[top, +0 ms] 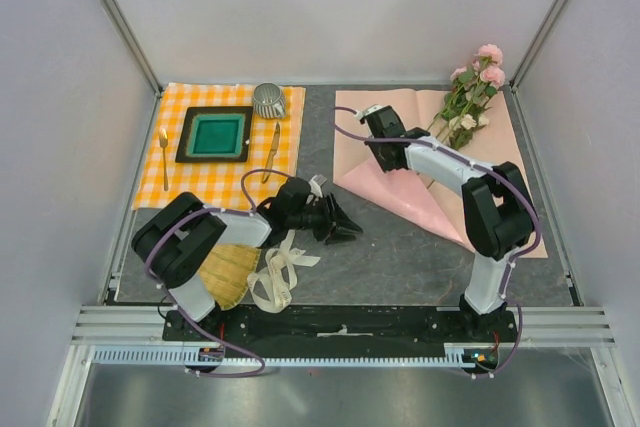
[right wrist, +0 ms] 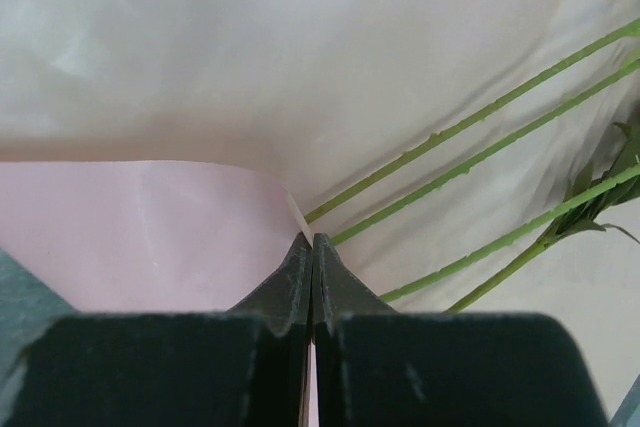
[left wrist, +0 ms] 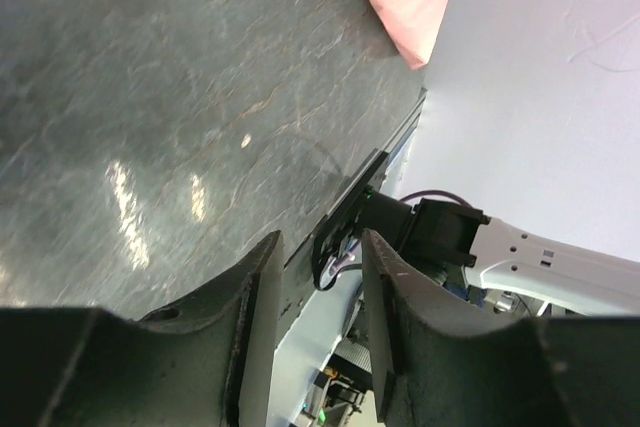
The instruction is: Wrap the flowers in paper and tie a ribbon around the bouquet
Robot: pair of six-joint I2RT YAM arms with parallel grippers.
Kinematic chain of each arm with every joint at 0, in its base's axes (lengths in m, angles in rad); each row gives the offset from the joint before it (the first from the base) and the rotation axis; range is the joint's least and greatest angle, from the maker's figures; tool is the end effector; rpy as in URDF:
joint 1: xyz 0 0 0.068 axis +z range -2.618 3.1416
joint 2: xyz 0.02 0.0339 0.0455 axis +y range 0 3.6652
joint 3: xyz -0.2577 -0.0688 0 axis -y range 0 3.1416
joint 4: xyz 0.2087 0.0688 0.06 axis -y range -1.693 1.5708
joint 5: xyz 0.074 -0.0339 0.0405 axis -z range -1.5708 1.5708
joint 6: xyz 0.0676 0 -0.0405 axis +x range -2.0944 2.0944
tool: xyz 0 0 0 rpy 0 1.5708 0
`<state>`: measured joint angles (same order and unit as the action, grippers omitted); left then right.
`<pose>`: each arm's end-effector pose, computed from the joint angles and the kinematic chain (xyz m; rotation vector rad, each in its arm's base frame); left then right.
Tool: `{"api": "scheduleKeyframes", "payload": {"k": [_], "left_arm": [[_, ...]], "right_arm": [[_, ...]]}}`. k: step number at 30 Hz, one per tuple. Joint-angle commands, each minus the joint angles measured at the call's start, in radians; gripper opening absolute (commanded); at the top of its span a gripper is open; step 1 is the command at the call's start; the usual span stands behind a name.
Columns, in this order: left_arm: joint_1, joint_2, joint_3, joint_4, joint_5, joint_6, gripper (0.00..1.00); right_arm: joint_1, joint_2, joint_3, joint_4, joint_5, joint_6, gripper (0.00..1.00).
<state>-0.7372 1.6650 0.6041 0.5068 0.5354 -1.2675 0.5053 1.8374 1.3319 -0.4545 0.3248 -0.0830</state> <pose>0.2069 -0.2345 0.1477 -0.2925 2.5662 -1.5759 0.3418 0.1645 0.2004 -0.5942 2.4016 -0.2326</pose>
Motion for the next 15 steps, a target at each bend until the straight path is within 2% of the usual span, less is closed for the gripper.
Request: {"api": "scheduleKeyframes", "payload": {"k": [1,15], "left_arm": [[-0.001,0.061,0.109,0.015,0.035,-0.010,0.42],[0.082,0.220,0.354,-0.088,-0.011,0.022,0.34]], "right_arm": [[-0.039,0.066,0.101,-0.018,-0.061,-0.070,0.00],[-0.109,0.143,0.161,0.062,-0.170,-0.142,0.00]]}}
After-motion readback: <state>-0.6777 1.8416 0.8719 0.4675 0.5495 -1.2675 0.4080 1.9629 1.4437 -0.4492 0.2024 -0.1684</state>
